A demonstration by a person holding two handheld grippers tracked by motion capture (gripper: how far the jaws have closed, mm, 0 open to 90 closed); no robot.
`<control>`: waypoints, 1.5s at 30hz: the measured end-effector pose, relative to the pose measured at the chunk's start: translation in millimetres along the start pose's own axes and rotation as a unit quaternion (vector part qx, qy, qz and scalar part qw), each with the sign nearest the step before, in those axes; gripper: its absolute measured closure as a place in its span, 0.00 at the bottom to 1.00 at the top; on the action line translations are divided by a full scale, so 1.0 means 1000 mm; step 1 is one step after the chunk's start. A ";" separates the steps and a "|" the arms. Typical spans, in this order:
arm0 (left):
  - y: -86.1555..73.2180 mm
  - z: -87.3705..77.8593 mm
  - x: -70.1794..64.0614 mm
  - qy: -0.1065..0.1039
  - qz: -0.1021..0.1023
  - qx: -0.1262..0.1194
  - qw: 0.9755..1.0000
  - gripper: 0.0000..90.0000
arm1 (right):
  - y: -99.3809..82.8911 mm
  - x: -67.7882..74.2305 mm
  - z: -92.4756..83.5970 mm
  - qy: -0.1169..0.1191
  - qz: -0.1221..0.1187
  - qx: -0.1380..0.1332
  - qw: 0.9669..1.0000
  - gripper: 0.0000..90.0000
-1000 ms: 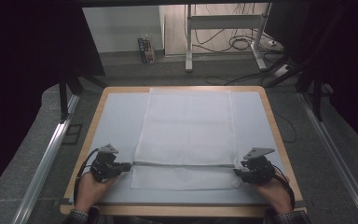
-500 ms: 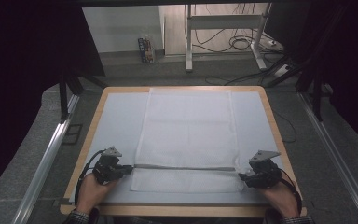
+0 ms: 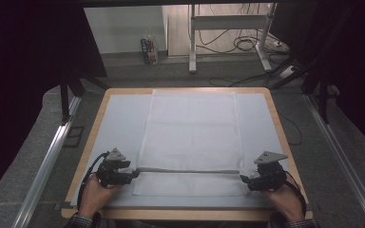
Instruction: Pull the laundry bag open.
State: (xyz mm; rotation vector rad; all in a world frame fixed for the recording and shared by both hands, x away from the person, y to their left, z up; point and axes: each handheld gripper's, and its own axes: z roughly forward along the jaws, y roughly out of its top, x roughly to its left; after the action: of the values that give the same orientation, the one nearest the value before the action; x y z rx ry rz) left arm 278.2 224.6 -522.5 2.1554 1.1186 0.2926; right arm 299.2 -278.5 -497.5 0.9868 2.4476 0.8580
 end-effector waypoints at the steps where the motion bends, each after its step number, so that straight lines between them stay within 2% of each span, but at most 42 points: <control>1: 0.000 -0.001 -0.001 -0.001 0.000 -0.004 1.000 0.37 | 0.001 0.000 -0.001 0.000 0.001 -0.003 1.000 0.13; 5: 0.000 -0.002 -0.005 0.005 0.006 -0.009 1.000 0.24 | 0.002 0.001 -0.003 0.004 -0.001 -0.007 1.000 0.08; 9: 0.000 -0.008 -0.010 0.010 0.008 -0.021 1.000 0.15 | 0.002 0.001 -0.005 0.014 0.007 -0.011 1.000 0.02; 14: -0.002 -0.016 -0.014 0.014 0.003 -0.030 0.999 0.06 | 0.002 0.002 -0.010 0.016 0.014 -0.019 1.000 0.00; 16: -0.004 -0.020 -0.016 0.023 0.003 -0.034 0.999 0.07 | 0.002 0.002 -0.013 0.013 0.015 -0.022 1.000 0.00; 21: -0.011 -0.029 -0.019 0.028 0.005 -0.041 0.999 0.05 | -0.002 0.004 -0.019 -0.002 0.010 -0.027 1.000 0.00; 24: -0.017 -0.033 -0.021 0.049 0.014 -0.040 0.998 0.05 | -0.005 0.005 -0.022 -0.008 0.007 -0.028 1.000 0.00; 28: -0.027 -0.037 -0.018 0.058 0.005 -0.043 0.997 0.05 | -0.009 0.005 -0.027 -0.017 0.006 -0.031 0.999 0.00; 35: -0.043 -0.047 -0.015 0.079 -0.006 -0.062 0.995 0.03 | -0.021 0.003 -0.037 -0.014 0.033 -0.042 0.998 0.00; 40: -0.055 -0.049 -0.013 0.095 -0.014 -0.058 0.994 0.01 | -0.036 -0.002 -0.039 -0.011 0.048 -0.049 0.998 0.00; 45: -0.059 -0.050 -0.012 0.098 -0.020 -0.059 0.993 0.01 | -0.048 -0.005 -0.039 -0.001 0.063 -0.043 0.997 0.00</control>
State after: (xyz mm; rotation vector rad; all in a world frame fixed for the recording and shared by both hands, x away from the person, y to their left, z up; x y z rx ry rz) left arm 209.8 262.2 -522.8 2.0308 1.2200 0.5471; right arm 258.7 -325.1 -499.1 1.1200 2.3457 0.9957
